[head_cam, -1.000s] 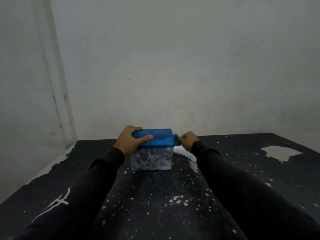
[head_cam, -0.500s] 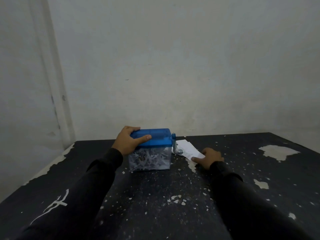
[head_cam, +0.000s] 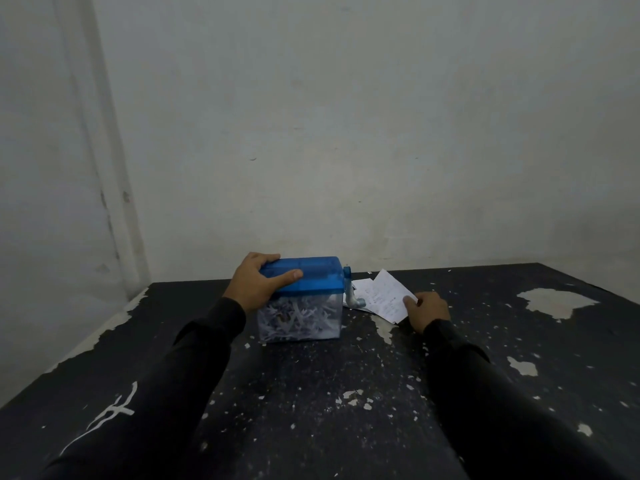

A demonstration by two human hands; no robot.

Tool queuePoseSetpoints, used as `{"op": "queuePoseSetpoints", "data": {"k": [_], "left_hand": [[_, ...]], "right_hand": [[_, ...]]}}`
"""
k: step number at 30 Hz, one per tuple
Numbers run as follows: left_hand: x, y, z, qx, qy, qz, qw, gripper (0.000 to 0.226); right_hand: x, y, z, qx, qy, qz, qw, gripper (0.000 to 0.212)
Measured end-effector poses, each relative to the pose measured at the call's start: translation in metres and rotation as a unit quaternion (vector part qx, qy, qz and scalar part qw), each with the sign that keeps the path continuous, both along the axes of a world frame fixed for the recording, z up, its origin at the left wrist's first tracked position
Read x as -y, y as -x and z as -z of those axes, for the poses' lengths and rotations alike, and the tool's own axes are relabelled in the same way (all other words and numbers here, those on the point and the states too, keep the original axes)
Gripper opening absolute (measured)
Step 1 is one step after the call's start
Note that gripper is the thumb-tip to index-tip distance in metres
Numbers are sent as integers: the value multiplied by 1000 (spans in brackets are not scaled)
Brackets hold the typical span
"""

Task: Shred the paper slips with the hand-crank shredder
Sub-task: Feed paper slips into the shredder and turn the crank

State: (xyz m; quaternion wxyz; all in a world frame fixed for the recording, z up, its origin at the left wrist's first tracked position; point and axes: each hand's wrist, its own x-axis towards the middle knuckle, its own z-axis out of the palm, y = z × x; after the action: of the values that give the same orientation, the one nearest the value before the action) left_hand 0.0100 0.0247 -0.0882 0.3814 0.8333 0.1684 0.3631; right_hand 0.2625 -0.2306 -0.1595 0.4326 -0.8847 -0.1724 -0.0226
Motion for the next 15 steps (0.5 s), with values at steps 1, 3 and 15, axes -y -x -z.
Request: {"op": "queuePoseSetpoints", "data": {"k": [1,3,15], "left_hand": [[1,0,0,1,-1,-1,1000,79],[1,0,-1,1,-1,-2,1000,80],[2,3,-3,-24,-2,9,1000,93]], "right_hand": [[0,0,0,3,-4,4,1000,32],[0,0,0,13,-18,15,1000,40],[1,29,-38,98,-236,-52,965,9]]}}
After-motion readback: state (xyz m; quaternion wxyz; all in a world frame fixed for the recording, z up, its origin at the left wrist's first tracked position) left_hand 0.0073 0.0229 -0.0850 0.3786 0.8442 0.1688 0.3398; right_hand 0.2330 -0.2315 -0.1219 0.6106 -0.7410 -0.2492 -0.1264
